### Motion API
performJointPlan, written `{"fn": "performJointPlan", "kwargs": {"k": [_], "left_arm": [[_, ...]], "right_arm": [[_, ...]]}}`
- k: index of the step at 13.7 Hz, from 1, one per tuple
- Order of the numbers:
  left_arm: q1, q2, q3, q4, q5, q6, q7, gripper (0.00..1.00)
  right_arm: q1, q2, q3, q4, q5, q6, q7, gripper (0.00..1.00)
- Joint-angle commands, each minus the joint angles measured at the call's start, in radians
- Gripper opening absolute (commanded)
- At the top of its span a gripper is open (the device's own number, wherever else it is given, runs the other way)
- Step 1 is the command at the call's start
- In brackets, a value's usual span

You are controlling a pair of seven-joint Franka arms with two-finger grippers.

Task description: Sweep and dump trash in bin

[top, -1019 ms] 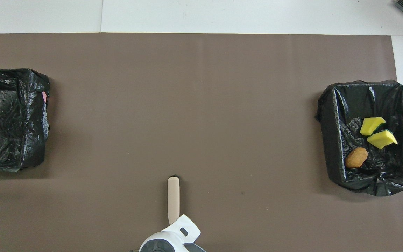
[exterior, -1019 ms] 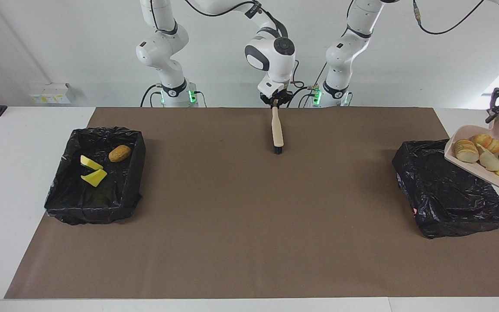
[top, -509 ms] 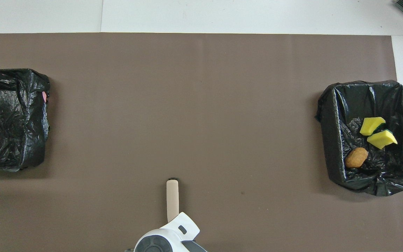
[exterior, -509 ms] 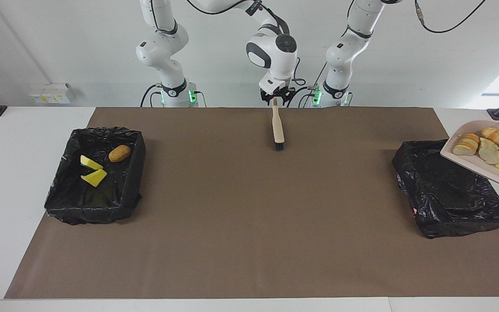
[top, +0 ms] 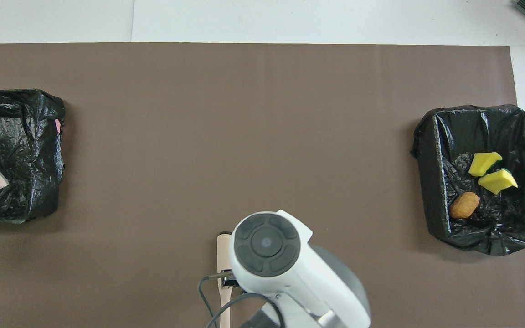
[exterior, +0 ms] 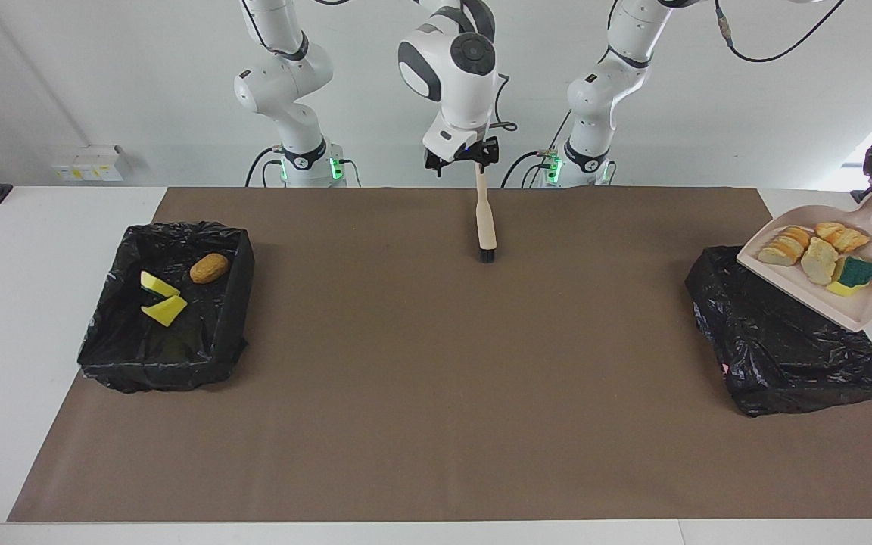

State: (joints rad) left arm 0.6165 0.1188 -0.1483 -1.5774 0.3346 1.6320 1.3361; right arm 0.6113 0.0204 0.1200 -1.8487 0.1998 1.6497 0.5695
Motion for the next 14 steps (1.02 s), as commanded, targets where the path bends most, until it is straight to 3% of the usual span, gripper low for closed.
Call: {"fn": "performJointPlan", "kwargs": {"k": [1,6,8,14], "left_arm": [[-0.009,0.005,0.009,-0.010,0.072,0.023,-0.002,0.00],[-0.090,0.013,0.007,-0.015,0.248,0.032,-0.001,0.00],[-0.087,0.012,0.007,-0.025,0.259,0.048,0.003,0.00],[-0.149,0.015,0.006,-0.024,0.386,0.057,0.028,0.00]], "right_arm": [[-0.094,0.010,0.010,0.072,-0.069,-0.102,-0.155,1.00],[-0.335,-0.045,0.001,0.092,-0.111,-0.139,-0.417,1.00],[-0.407,-0.043,-0.002,0.114,-0.144,-0.139,-0.497,1.00],[-0.606,-0.036,0.000,0.120,-0.235,-0.078,-0.586,1.00]]}}
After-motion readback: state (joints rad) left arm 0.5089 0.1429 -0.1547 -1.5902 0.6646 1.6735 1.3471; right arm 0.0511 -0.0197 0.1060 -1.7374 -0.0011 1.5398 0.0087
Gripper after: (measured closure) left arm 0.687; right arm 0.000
